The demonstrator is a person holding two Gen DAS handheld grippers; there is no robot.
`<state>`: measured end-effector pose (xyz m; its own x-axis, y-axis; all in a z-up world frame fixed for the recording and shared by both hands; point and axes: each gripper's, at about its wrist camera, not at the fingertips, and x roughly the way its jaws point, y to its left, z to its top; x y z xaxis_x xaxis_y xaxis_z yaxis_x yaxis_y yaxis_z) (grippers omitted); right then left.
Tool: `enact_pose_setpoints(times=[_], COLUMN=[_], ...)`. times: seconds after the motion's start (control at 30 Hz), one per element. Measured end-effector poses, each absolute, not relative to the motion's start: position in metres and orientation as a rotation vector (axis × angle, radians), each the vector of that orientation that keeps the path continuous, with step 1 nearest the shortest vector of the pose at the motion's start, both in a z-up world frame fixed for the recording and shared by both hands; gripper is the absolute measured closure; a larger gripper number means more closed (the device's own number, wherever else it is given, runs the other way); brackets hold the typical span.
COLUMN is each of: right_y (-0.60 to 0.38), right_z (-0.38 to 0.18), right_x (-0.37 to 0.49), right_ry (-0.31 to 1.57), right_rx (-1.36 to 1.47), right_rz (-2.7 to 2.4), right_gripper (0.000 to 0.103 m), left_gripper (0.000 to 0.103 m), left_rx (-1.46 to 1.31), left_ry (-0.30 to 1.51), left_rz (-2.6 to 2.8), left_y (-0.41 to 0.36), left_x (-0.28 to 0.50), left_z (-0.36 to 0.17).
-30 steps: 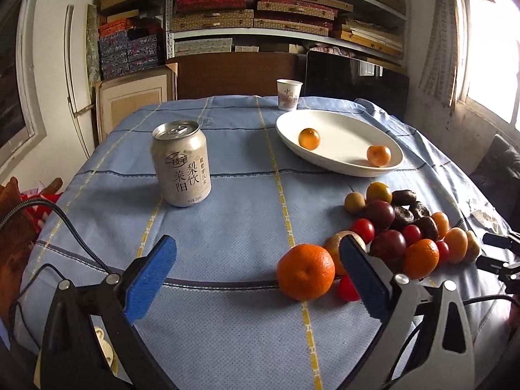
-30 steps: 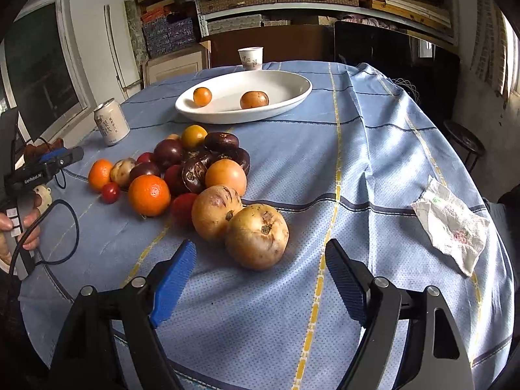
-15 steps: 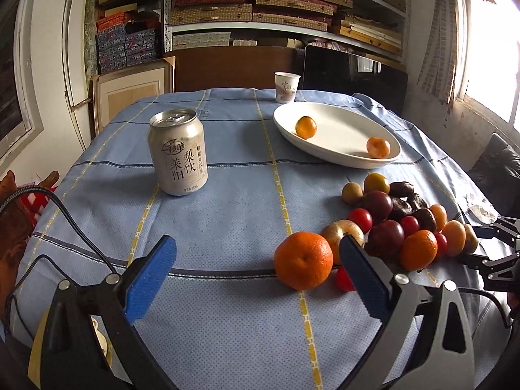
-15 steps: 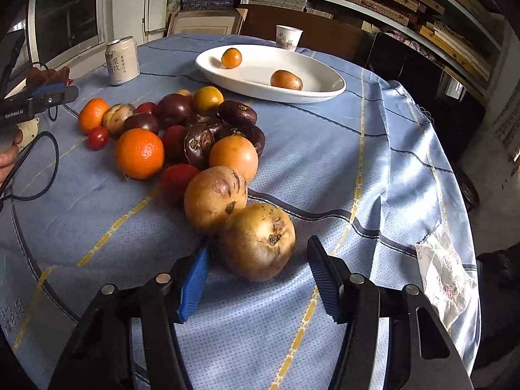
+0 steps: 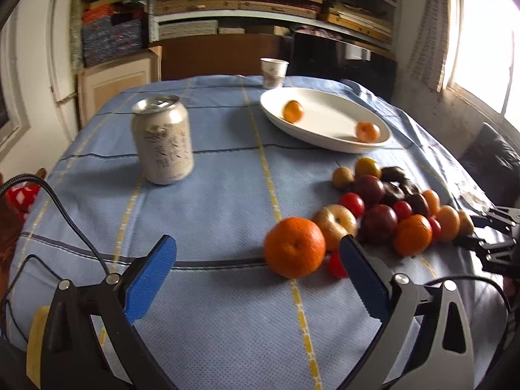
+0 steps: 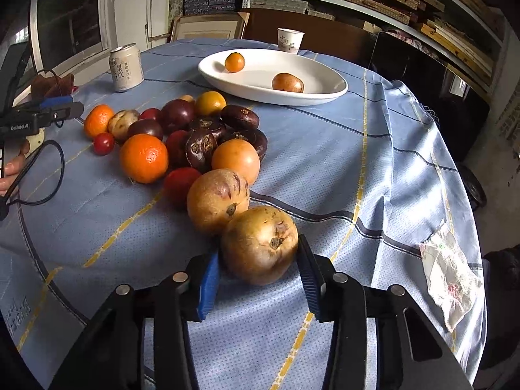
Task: Organize fruits
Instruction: 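Grasp the large mandarin with the left gripper while the right gripper grasps a round brown-yellow fruit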
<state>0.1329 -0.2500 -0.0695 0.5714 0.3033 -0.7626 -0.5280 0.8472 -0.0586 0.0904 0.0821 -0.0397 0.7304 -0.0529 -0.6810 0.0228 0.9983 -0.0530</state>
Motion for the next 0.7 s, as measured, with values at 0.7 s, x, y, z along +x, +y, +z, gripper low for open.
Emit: enact_pose_setpoints(times=[0.7], right_y=[-0.254], right_z=[-0.075], right_x=[0.114], right_ry=[0.837], right_rx=[-0.171], right_rz=[0.554], right_gripper=[0.058], left_gripper=[0.035], left_rx=[-0.162], left_ry=[0.876], left_rz=[-0.143], left_y=[0.080], left_x=[0.123], left_z=[-0.065])
